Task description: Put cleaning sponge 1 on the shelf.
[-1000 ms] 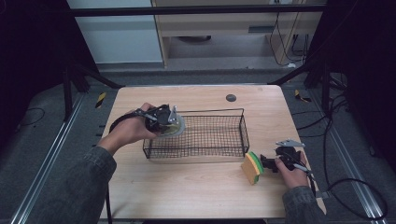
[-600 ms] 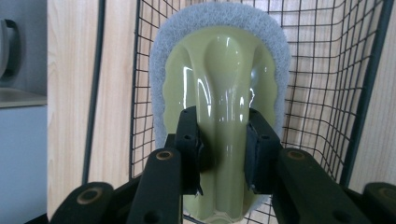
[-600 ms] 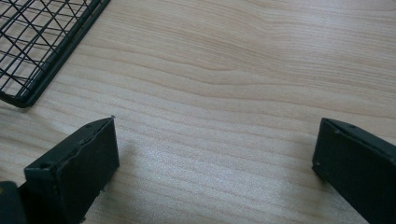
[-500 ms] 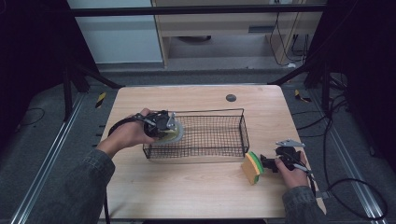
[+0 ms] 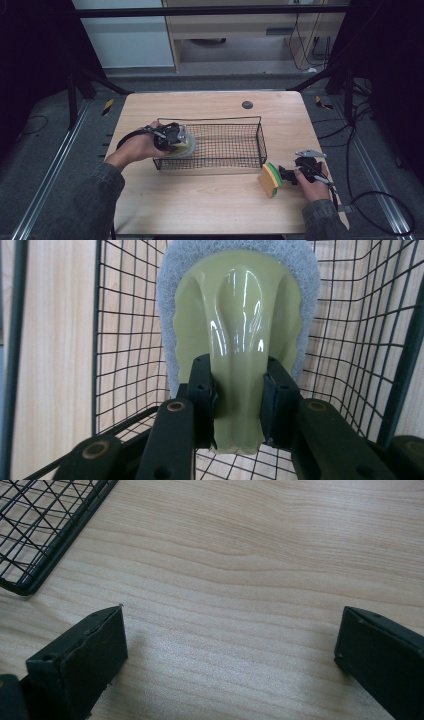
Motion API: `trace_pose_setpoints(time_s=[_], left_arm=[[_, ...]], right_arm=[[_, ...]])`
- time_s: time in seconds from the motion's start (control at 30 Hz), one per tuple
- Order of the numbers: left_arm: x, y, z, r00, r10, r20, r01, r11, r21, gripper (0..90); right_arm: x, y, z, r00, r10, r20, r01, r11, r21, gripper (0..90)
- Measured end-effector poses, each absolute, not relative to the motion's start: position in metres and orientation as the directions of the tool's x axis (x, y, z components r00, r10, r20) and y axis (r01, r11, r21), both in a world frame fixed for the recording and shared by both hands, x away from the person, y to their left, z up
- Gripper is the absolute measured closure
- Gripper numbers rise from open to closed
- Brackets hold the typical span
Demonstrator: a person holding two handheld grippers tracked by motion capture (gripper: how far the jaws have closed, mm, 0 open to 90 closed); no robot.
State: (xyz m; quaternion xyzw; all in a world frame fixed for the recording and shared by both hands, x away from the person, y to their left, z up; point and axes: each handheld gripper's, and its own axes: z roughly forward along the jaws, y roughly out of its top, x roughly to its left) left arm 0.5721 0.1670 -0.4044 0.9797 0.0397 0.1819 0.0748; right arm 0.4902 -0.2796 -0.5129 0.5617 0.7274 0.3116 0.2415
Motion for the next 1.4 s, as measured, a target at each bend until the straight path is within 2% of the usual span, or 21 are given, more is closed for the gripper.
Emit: trace_pose_setpoints(time_s=[0.9,1.1,1.2,1.4], left_arm=[[0.582,0.156,-0.417,0.940,0.128,0.315,0.079,-0.983,0.163,68.7],[0.579,0.157,-0.415,0.942,0.144,0.303,0.087,-0.977,0.194,67.7],[0.576,0.159,-0.410,0.940,0.161,0.301,0.089,-0.967,0.239,67.7],[0.572,0.160,-0.393,0.918,0.192,0.347,0.084,-0.949,0.305,68.5]], right_arm=[[0.490,-0.279,-0.513,-0.250,0.968,-0.002,0.667,0.174,0.724,0.6],[0.490,-0.279,-0.513,-0.250,0.968,-0.003,0.668,0.175,0.724,0.6],[0.490,-0.279,-0.513,-0.250,0.968,-0.003,0.668,0.175,0.724,0.6],[0.490,-0.279,-0.513,-0.246,0.969,0.002,0.670,0.168,0.723,0.4]])
